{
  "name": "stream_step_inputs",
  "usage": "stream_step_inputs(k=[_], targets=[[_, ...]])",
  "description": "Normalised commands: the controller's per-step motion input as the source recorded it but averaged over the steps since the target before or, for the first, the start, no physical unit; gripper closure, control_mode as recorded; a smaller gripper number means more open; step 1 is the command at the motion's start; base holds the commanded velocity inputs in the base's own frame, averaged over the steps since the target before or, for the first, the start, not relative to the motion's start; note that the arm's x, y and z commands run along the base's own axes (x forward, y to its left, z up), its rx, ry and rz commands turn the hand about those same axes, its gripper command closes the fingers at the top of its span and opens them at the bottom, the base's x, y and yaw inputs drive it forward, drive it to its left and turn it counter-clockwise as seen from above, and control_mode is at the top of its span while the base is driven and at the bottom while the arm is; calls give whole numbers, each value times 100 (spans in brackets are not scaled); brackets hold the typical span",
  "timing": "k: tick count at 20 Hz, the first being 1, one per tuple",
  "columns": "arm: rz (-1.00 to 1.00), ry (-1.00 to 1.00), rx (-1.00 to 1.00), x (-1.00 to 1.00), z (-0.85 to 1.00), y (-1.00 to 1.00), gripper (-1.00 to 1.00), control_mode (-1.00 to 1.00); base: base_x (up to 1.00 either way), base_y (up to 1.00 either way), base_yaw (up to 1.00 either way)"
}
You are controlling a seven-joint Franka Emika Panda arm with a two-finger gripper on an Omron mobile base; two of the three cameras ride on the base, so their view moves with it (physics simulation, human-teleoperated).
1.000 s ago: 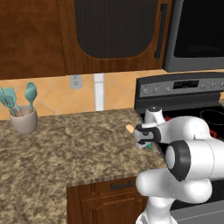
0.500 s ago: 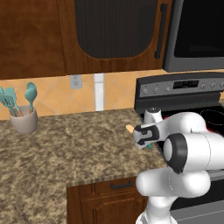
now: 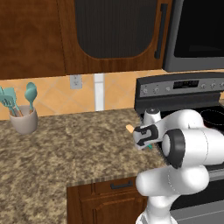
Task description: Put the lime and corn in the pot. Retrieve the spatula and lightly stir the vegetables in the pot.
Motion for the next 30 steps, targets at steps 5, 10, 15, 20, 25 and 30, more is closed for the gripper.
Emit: stream_step_inputs(k=[5, 10, 15, 20, 25, 30], targets=[[0, 0, 1, 2, -13, 0, -100, -100, 0, 0, 0], [0, 0, 1, 7, -10, 0, -100, -100, 0, 0, 0], [0, 2, 1, 4, -13, 0, -100, -100, 0, 0, 0], [0, 10, 1, 6, -30, 0, 100, -100, 0, 0, 0], [0, 14, 2, 0, -51, -13, 100, -100, 0, 0, 0], [0, 14, 2, -4, -78, -16, 100, -100, 0, 0, 0]])
